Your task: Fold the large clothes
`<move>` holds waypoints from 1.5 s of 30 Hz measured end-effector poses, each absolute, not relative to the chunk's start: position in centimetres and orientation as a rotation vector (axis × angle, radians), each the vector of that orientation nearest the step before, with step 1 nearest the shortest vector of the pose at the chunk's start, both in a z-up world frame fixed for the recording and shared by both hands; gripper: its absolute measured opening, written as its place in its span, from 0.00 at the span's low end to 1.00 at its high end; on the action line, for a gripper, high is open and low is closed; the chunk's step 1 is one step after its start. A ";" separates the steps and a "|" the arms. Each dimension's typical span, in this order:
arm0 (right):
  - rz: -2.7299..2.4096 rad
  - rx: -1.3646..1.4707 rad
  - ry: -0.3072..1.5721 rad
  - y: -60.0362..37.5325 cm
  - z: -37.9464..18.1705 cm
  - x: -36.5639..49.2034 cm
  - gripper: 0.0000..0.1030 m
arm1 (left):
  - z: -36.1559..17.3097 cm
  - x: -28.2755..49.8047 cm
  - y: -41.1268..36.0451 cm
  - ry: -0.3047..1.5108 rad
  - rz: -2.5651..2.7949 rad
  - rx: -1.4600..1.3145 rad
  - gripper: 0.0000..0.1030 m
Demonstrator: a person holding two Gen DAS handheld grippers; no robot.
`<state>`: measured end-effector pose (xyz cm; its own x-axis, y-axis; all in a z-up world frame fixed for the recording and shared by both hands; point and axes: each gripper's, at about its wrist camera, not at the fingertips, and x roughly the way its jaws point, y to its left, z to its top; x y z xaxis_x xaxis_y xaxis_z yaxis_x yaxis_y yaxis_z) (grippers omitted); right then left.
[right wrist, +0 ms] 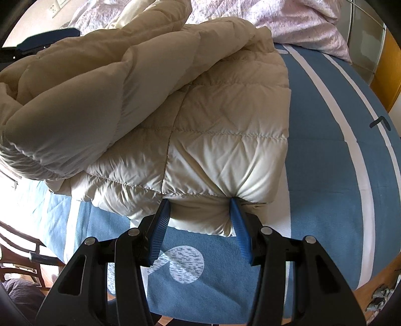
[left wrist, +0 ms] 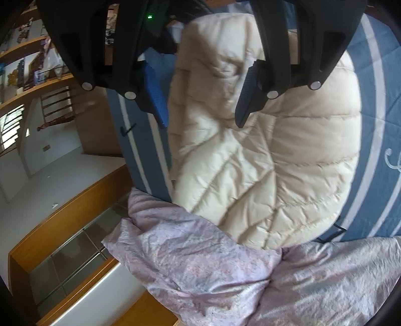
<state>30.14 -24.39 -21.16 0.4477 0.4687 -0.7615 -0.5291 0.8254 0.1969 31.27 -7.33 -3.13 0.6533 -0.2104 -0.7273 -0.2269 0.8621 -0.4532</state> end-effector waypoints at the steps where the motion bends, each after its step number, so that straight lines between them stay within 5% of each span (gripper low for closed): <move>1: 0.618 -0.073 0.919 -24.4 -21.2 30.2 0.50 | -3.1 31.2 -7.1 0.870 0.019 -0.542 0.54; 22: 0.607 -0.056 0.927 -24.3 -21.3 30.2 0.50 | -6.0 30.9 -1.2 0.894 0.267 -0.356 0.54; 45: 0.596 -0.007 0.942 -25.2 -21.6 31.6 0.50 | -10.4 34.6 -4.3 0.948 0.188 -0.287 0.54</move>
